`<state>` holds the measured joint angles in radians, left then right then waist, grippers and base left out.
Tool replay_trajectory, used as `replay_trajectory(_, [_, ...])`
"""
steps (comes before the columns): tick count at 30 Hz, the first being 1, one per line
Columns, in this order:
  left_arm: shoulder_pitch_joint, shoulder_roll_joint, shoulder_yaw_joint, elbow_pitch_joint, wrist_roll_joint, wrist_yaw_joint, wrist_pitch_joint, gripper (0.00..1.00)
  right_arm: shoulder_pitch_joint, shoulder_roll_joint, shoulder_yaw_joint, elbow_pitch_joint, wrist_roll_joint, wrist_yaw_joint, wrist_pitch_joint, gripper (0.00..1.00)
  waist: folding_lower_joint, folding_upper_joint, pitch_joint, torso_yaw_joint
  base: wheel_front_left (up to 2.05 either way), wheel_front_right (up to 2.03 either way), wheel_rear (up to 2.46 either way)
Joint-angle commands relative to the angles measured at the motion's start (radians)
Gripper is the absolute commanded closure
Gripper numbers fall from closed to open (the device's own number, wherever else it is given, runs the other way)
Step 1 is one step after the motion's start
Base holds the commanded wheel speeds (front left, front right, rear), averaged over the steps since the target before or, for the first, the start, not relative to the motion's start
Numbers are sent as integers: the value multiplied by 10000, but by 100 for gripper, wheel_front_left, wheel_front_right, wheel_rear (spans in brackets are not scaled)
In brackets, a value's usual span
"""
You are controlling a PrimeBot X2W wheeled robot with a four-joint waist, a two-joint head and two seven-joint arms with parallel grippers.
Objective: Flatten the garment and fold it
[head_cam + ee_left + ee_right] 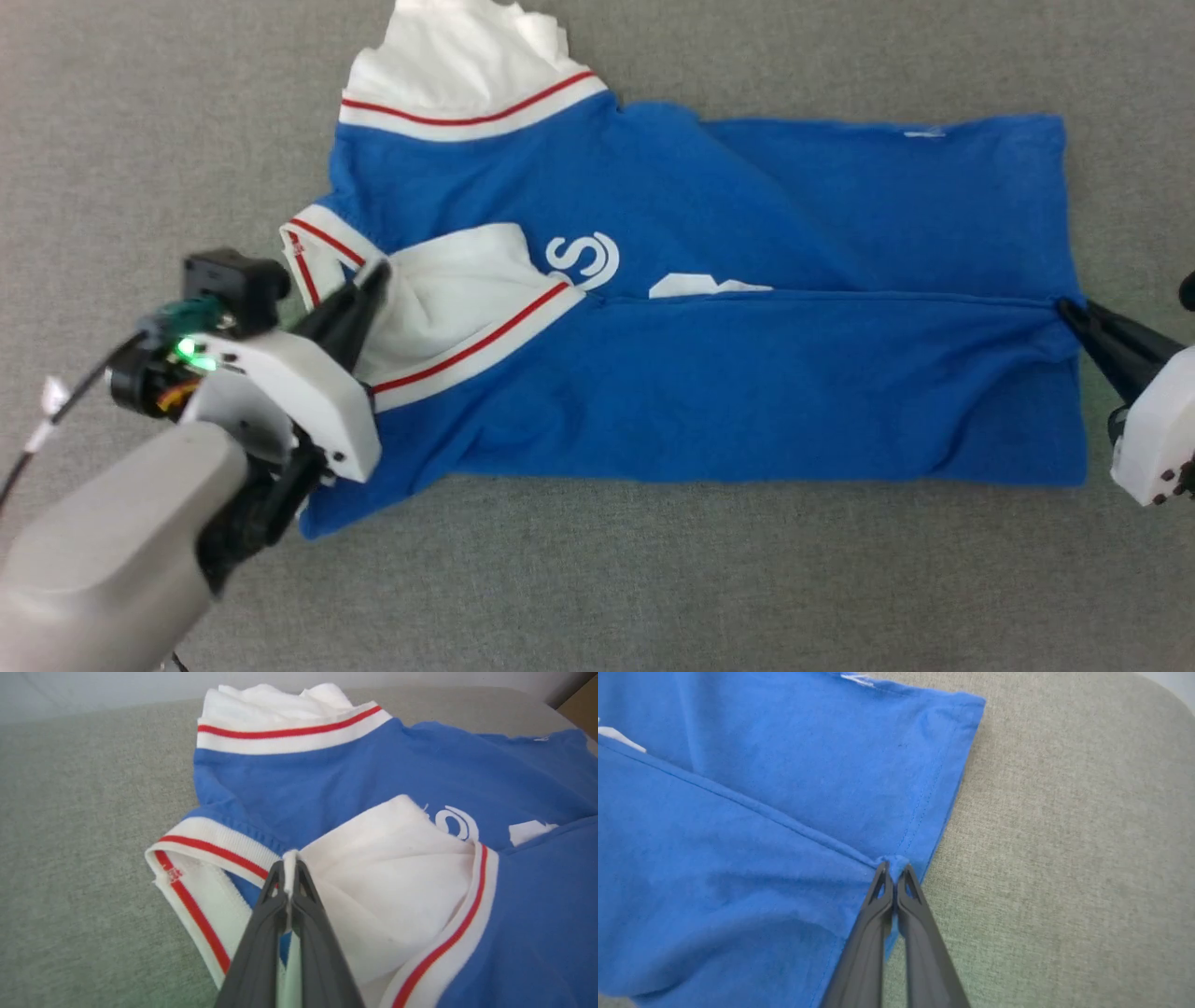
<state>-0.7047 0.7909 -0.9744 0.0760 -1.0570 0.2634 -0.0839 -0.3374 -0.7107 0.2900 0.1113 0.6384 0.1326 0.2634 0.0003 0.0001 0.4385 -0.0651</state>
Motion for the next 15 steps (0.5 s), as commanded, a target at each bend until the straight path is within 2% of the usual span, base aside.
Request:
replay_trajectory(1, [-144,-82,-72,108,74,-75,65,100,-171,37,40,69,65,-19,-88,100,-3,-1,123,18,0,0,0])
replay_trajectory(4, [-163,-370,-289,533,67,-126,308,100,-280,29,247,376,229,-19,-231,100,-3,-1,101,42,0,0,0])
replay_trajectory(5, [-171,-451,-346,642,66,-139,371,100,-299,26,286,471,287,-19,-263,85,-3,-1,77,50,0,0,0])
replay_trajectory(6, [-183,-520,-385,752,84,-137,392,100,-315,12,330,544,326,-19,-300,56,-3,-1,46,59,0,0,0])
replay_trajectory(7, [-188,-584,-412,855,91,-142,395,94,-326,-4,376,607,356,-19,-337,0,-3,-1,4,62,0,0,0])
replay_trajectory(9, [-174,-698,-436,1058,93,-133,356,79,-326,-18,435,729,415,-19,-409,0,-3,-1,-112,64,0,0,0])
replay_trajectory(12, [-65,-876,-390,1296,19,-135,144,46,-266,-3,477,818,517,-19,-540,0,-3,-1,-353,56,0,0,0])
replay_trajectory(13, [-9,-923,-358,1345,-12,-126,41,17,-228,6,469,828,540,-19,-603,0,-3,-1,-461,51,0,0,0])
replay_trajectory(14, [69,-968,-301,1377,-66,-108,-91,0,-178,23,435,828,567,-19,-679,0,-3,-1,-582,47,0,0,0])
replay_trajectory(15, [159,-991,-250,1392,-100,-86,-237,0,-110,40,392,816,587,-19,-754,0,-3,-1,-719,44,0,0,0])
